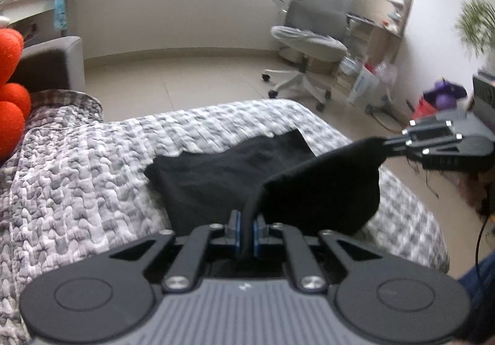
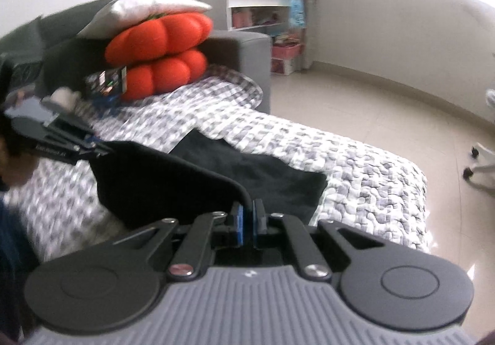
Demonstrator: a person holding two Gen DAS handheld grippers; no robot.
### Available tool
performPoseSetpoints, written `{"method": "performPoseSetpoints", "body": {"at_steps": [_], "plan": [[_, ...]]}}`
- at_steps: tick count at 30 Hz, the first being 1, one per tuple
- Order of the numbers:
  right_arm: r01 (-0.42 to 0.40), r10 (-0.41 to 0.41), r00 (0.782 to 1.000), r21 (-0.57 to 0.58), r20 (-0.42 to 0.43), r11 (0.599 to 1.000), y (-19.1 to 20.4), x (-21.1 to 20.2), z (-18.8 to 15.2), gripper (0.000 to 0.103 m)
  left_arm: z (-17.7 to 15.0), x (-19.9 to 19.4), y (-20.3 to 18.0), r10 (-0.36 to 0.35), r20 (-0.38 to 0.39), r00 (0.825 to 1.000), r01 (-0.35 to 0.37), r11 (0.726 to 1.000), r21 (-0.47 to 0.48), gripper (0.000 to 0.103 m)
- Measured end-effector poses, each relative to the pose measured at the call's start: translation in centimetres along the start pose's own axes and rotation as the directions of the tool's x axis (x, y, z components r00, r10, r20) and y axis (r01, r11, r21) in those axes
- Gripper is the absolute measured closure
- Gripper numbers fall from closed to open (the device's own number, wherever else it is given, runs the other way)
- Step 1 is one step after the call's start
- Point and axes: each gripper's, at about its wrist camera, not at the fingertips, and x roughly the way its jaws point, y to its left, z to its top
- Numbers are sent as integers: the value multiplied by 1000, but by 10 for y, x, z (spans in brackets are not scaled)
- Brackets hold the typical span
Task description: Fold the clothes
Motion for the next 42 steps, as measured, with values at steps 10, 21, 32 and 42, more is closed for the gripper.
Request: {"method": "performPoseSetpoints", "body": {"at_steps": [10,21,32,42], "plan": [[79,-70,996,223,-47,972,-20,37,16,99,28,49,46,-36,-29,999,29,975,-219,92],[129,-104,990,333,-92,934,-40,68,24,98,30,76,72,-64,-45,997,45,937,-345,89],[161,-129,985,354,-112,921,-53,84,24,98,47,97,72,17,-32,999,-27,939,-343,88],[142,-97,986,380,-134,914,-62,93,17,85,42,91,96,-14,21,1000,22,909,-417,73]]}}
